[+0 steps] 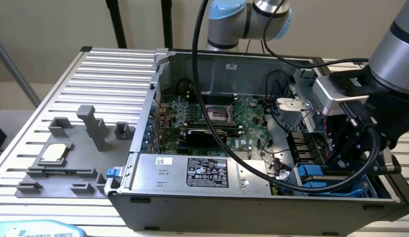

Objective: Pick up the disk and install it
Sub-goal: 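Insert the second disk wire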

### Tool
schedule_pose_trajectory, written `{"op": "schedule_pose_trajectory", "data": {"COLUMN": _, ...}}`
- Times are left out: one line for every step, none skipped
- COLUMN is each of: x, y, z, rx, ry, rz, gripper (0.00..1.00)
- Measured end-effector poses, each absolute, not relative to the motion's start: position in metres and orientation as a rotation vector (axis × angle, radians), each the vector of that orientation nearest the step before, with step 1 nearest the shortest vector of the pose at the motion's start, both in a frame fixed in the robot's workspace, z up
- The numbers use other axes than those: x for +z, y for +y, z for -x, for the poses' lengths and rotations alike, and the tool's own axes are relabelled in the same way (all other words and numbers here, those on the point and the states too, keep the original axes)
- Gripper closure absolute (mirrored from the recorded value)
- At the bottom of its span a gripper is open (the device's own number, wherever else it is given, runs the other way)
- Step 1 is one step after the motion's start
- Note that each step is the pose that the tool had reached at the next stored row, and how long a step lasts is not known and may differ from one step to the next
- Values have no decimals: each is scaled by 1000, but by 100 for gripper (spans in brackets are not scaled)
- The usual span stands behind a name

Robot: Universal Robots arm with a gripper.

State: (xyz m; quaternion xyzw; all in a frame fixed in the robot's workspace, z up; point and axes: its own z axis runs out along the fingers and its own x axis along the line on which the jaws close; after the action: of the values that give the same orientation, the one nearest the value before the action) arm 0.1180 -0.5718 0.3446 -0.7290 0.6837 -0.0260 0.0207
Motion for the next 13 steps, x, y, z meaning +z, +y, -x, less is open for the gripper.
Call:
{"op": "schedule_pose_trajectory", "data": {"x": 345, "y": -572, "z": -118, "rx": -80, "ry": 2120, "rz": 2260, "gripper": 84}}
{"op": "schedule_pose_trajectory", "data": {"x": 345, "y": -572, "z": -118, "rx": -80, "ry": 2120, "rz": 2260, "gripper": 84}}
{"op": "schedule_pose_trajectory", "data": {"x": 345, "y": -572, "z": -117, "rx": -80, "ry": 2120, "rz": 2260, "gripper": 84}}
{"op": "schedule_pose_trajectory", "data": {"x": 345, "y": -572, "z": -117, "rx": -81, "ry": 2120, "rz": 2260, "gripper": 84}}
{"op": "schedule_pose_trajectory", "data": {"x": 345, "y": -572, "z": -117, "rx": -80, "ry": 2120, "rz": 2260, "gripper": 84}}
{"op": "schedule_pose_trajectory", "data": {"x": 345, "y": -572, "z": -117, "rx": -80, "ry": 2120, "rz": 2261, "gripper": 84}}
{"op": "schedule_pose_trajectory", "data": {"x": 345, "y": -573, "z": -117, "rx": -81, "ry": 2120, "rz": 2261, "gripper": 84}}
{"op": "schedule_pose_trajectory", "data": {"x": 344, "y": -573, "z": -116, "rx": -80, "ry": 2120, "rz": 2261, "gripper": 84}}
{"op": "schedule_pose_trajectory", "data": {"x": 344, "y": -573, "z": -116, "rx": -80, "ry": 2120, "rz": 2260, "gripper": 84}}
{"op": "schedule_pose_trajectory", "data": {"x": 343, "y": -573, "z": -116, "rx": -80, "ry": 2120, "rz": 2261, "gripper": 84}}
{"op": "schedule_pose_trajectory", "data": {"x": 343, "y": -573, "z": -116, "rx": -81, "ry": 2120, "rz": 2261, "gripper": 84}}
{"op": "schedule_pose_trajectory", "data": {"x": 343, "y": -573, "z": -116, "rx": -81, "ry": 2120, "rz": 2261, "gripper": 84}}
{"op": "schedule_pose_trajectory", "data": {"x": 343, "y": -573, "z": -116, "rx": -81, "ry": 2120, "rz": 2261, "gripper": 84}}
